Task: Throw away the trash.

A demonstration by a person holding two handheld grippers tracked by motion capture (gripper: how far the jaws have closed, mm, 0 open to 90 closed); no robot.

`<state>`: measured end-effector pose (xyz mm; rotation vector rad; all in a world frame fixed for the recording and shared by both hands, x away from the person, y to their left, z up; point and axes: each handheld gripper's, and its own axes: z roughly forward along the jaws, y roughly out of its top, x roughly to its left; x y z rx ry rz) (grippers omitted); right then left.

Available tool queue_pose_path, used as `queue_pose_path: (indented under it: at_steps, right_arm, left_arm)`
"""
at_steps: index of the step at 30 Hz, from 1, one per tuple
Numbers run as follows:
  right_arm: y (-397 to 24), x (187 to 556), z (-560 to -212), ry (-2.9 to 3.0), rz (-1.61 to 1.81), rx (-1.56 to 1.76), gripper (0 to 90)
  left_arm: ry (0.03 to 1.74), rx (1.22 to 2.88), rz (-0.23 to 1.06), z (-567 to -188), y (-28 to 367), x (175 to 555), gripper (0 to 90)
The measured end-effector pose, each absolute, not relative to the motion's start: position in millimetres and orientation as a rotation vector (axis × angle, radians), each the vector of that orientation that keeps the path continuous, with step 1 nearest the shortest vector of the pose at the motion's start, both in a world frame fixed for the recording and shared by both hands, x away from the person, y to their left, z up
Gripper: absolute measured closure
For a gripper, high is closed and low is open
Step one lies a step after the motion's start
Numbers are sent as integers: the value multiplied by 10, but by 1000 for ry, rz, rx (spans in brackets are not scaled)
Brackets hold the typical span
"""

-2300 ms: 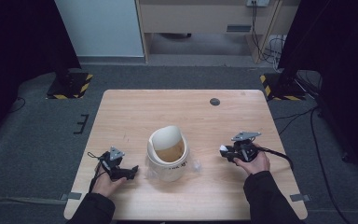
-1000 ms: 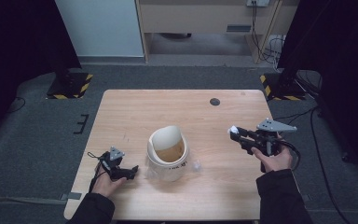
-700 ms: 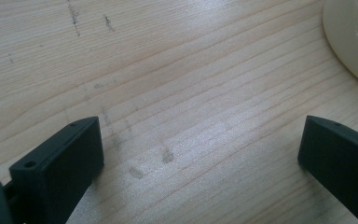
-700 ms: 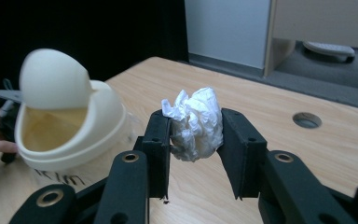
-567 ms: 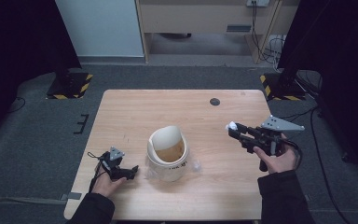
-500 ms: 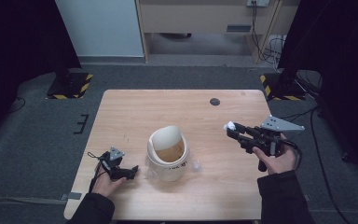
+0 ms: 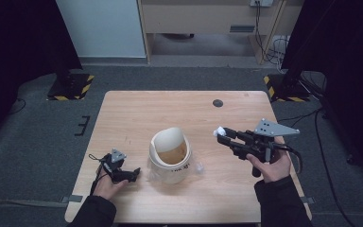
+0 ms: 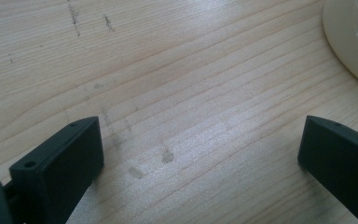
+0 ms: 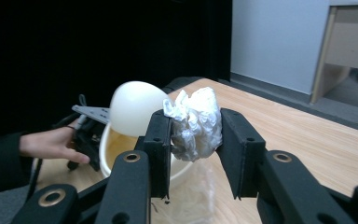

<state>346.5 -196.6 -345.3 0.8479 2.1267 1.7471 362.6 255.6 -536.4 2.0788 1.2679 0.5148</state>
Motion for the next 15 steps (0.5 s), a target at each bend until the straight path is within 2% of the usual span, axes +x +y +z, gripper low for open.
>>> queue_pose_path:
  at_steps: [15]
  right_arm:
    - [-1656, 3410, -3475, 2200, 1788, 791, 655]
  left_arm:
    - [1268, 2079, 515, -5364, 2556, 3626, 0]
